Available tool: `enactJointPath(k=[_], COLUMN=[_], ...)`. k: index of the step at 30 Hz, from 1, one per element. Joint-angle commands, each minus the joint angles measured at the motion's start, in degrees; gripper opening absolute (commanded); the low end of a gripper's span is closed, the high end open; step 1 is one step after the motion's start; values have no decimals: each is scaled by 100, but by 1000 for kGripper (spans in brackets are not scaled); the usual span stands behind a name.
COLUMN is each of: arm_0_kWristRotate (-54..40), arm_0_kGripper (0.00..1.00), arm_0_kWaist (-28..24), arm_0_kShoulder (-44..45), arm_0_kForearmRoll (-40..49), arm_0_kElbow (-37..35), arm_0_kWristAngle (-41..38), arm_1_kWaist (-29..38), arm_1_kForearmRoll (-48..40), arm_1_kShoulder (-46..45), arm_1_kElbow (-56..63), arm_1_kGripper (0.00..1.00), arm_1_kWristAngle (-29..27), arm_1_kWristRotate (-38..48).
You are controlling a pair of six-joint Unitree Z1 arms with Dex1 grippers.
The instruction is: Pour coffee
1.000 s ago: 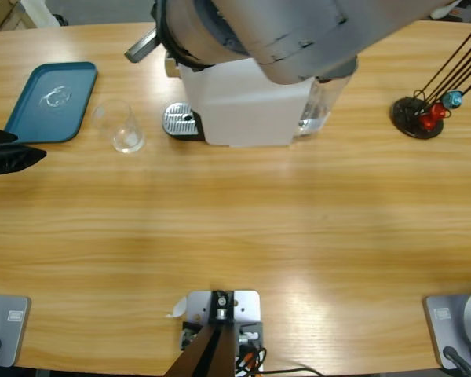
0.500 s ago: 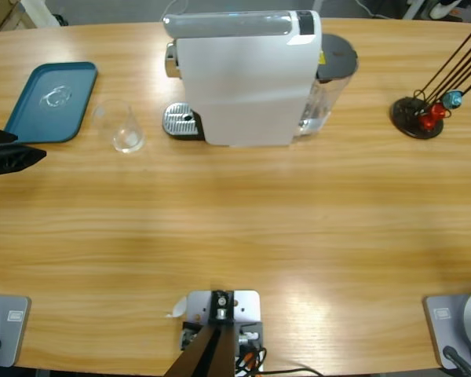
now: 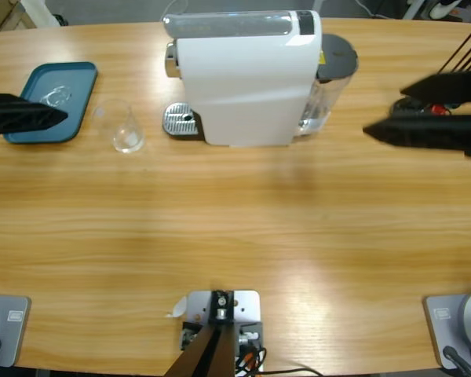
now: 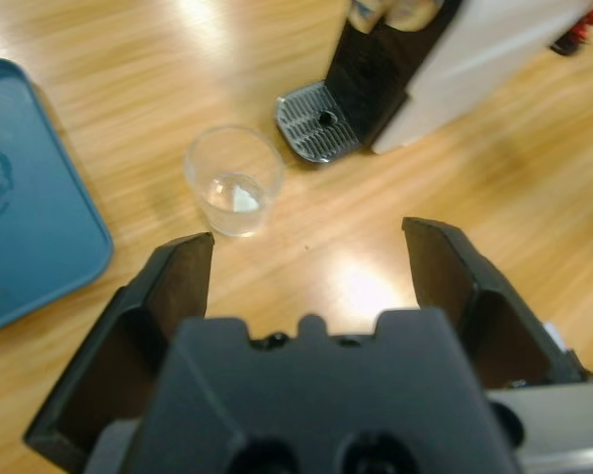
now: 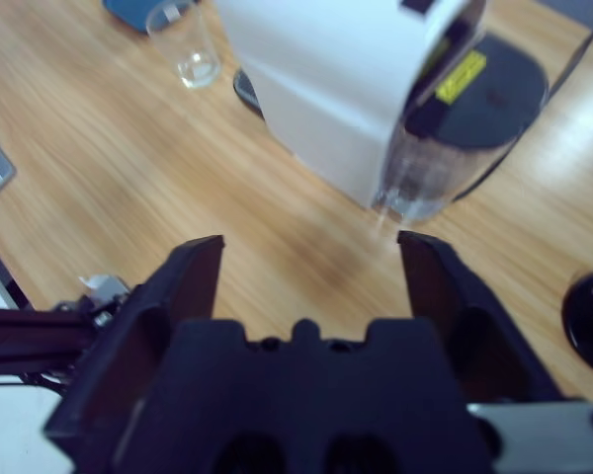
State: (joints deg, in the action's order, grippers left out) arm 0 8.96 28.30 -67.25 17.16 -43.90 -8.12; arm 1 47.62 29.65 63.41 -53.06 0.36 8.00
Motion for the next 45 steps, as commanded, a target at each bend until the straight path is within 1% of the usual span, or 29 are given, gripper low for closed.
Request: enactJointPath(k=[1, 4, 8, 10, 18, 22, 40, 41, 43, 44, 45], arm_0_kWristRotate=[-58, -47, -52, -54, -168, -205, -281, -281, -286, -290, -290], arm_0_kGripper=[825, 826, 826, 826, 824, 826, 818, 763, 478, 393, 388], arm_0_kWaist=[-18, -18, -18, -14, 0, 0, 17, 17, 17, 17, 17], arm_0_kShoulder=[-1050, -1303, -1801, -2001, -2606, -2771, -3365, -3402, -3462, -3476, -3488], arm_0_kForearmRoll=[-788, -1029, -1058, -1102, -1786, -1957, -2554, -2570, -2604, -2604, -2604], arm_0_kElbow=[254, 463, 577, 577, 563, 549, 575, 575, 579, 588, 593], arm_0_kWristAngle=[66, 63, 47, 47, 228, 402, 398, 398, 398, 398, 398], arm_1_kWaist=[-83, -94, -130, -130, -130, -155, -210, -210, -210, -210, -210], arm_1_kForearmRoll=[-37, -114, -274, -309, -390, -408, -425, -425, -425, -425, -425], arm_1_kShoulder=[-455, -648, -688, -672, -597, -571, -451, -444, -435, -435, -433], arm_1_kElbow=[819, 1125, 1262, 1290, 1343, 1351, 1351, 1351, 1351, 1351, 1351], arm_1_kGripper=[1000, 1000, 1000, 1000, 1000, 1000, 1000, 993, 991, 991, 991], arm_1_kWristAngle=[122, 108, 159, 189, 263, 263, 337, 342, 342, 342, 342], arm_1_kWristRotate=[-79, -76, -71, -71, -62, -62, -62, -62, -62, -62, -62])
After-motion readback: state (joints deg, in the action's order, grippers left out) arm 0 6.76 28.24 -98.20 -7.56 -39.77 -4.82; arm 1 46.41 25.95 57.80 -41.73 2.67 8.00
